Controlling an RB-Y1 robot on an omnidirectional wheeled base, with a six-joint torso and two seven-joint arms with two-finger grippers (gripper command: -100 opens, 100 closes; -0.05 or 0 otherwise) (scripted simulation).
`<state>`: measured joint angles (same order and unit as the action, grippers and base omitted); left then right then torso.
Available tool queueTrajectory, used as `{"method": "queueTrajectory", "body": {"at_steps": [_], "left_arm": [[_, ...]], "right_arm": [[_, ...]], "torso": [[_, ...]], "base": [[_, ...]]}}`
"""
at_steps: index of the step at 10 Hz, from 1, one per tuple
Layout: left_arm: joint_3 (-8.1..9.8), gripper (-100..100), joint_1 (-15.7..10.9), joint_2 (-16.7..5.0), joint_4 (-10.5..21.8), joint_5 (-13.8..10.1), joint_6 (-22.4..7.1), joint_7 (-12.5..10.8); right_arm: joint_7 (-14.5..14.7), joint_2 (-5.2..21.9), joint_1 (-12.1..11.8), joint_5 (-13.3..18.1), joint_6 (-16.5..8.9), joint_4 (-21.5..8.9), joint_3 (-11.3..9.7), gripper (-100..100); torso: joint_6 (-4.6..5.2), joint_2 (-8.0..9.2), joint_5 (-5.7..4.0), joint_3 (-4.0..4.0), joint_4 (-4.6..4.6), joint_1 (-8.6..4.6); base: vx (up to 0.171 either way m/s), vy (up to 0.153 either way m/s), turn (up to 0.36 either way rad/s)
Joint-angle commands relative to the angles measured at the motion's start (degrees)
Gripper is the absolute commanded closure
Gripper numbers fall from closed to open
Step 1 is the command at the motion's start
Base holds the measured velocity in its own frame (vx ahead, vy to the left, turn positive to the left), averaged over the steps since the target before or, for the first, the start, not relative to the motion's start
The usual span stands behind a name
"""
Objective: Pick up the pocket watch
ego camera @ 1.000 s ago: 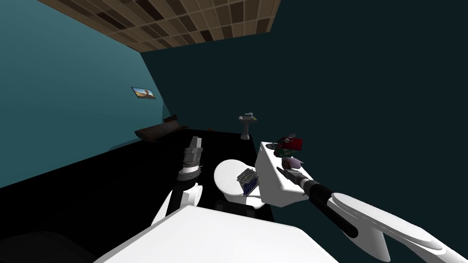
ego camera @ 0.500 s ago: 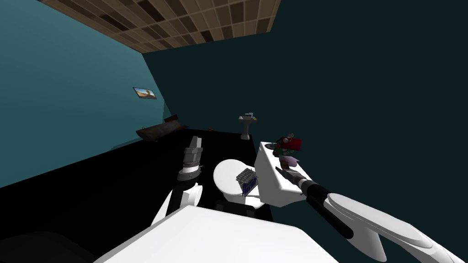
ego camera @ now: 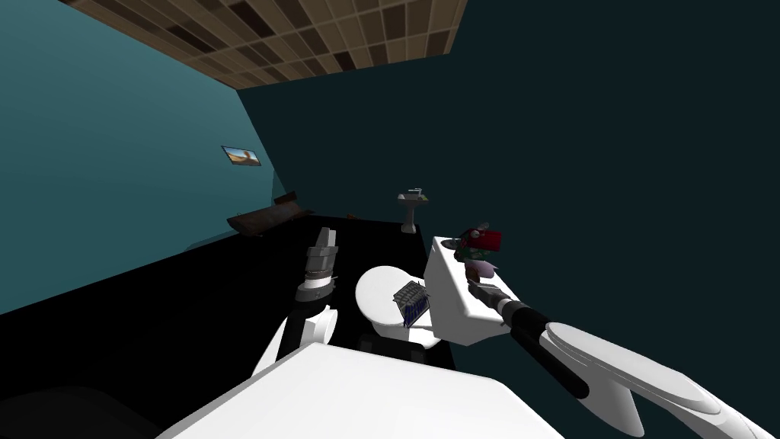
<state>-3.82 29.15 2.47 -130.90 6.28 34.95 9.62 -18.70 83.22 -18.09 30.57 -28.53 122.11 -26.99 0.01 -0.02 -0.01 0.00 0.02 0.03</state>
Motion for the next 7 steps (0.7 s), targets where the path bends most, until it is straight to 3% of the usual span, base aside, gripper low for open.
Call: {"method": "queueTrajectory", "body": {"at_steps": [1,2,3,5,6,7], "left_arm": [[0.00,0,0.0,0.0,0.0,0.0,0.0,0.0],[0.00,0,0.0,0.0,0.0,0.0,0.0,0.0],[0.00,0,0.0,0.0,0.0,0.0,0.0,0.0],[0.00,0,0.0,0.0,0.0,0.0,0.0,0.0],[-0.01,0,0.0,0.0,0.0,0.0,0.0,0.0],[0.00,0,0.0,0.0,0.0,0.0,0.0,0.0]], "right_arm": [[0.0,0.0,0.0,0.0,0.0,0.0,0.0,0],[2.9,-1.2,-2.8,-2.1,2.9,-1.2,2.9,100],[2.9,-1.2,-2.8,-2.1,3.2,-1.2,3.7,100],[6.5,-2.7,-6.3,-4.7,6.7,-2.8,7.6,100],[6.6,-2.7,-6.3,-4.7,7.2,-2.8,8.8,100],[8.5,-3.5,-8.1,-6.0,9.3,-3.6,10.9,100]], "torso": [[0.00,0.00,0.00,0.00,0.00,0.00],[0.00,0.00,0.00,0.00,0.00,0.00],[0.11,-0.02,-0.03,-0.04,-0.06,0.00],[0.14,0.01,-0.08,-0.05,-0.11,-0.08],[0.18,0.04,-0.20,-0.10,-0.23,-0.08],[0.15,0.03,-0.21,-0.11,-0.25,-0.08]], "base": [[0.000,0.000,0.000],[0.017,0.021,-0.058],[0.018,0.025,-0.073],[0.006,0.041,-0.019],[0.001,0.053,0.001],[0.001,0.046,-0.004]]}}
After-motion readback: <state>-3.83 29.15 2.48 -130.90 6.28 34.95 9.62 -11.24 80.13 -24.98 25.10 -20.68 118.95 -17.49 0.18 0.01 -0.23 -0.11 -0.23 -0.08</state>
